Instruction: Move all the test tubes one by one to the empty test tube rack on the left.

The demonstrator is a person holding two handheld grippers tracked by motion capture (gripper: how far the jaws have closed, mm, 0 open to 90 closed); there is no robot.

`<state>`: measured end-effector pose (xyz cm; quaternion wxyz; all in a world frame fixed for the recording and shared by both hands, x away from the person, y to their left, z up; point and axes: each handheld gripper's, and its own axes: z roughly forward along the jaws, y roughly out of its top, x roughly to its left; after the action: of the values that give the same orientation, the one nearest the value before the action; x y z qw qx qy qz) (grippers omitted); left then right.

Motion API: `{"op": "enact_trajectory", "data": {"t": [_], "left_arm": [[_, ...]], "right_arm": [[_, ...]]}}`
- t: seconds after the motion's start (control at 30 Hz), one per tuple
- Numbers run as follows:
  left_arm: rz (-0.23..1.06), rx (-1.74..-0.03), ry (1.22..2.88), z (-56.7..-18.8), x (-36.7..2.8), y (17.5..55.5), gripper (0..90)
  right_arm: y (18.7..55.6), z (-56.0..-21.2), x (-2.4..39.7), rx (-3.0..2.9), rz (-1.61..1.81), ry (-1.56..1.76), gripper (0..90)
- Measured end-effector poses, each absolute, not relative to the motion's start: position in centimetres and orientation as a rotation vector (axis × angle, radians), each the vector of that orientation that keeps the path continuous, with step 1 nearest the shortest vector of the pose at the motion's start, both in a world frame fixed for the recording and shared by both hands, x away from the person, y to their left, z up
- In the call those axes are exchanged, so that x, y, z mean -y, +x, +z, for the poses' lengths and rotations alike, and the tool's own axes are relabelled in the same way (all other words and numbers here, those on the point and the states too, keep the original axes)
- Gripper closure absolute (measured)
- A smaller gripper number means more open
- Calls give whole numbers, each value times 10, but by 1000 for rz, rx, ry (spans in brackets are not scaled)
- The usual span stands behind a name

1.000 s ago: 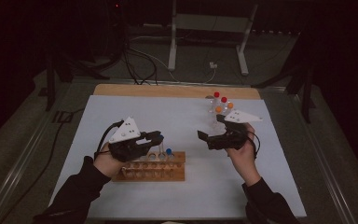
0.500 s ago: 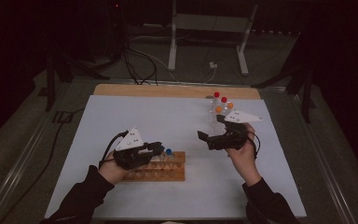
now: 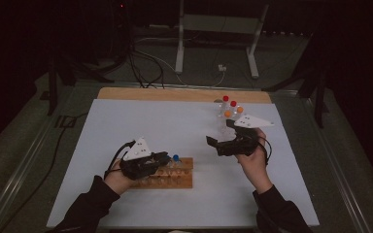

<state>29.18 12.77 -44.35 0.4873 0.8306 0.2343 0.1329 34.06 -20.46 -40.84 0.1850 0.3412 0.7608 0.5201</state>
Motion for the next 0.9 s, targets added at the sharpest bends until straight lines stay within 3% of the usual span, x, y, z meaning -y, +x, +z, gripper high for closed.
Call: {"op": "enact_trajectory", "data": {"t": [0.33,0.83,0.9], "left_arm": [[281,-577,2014,-445,-131,293,737],[311,-555,1918,-434,-147,286,171],[303,-556,1906,-433,-148,285,145]], "right_arm": [[340,-407,206,-2143,1466,962,0],[352,-400,227,-2062,1395,939,0],[357,-404,230,-2052,1353,964,0]]}}
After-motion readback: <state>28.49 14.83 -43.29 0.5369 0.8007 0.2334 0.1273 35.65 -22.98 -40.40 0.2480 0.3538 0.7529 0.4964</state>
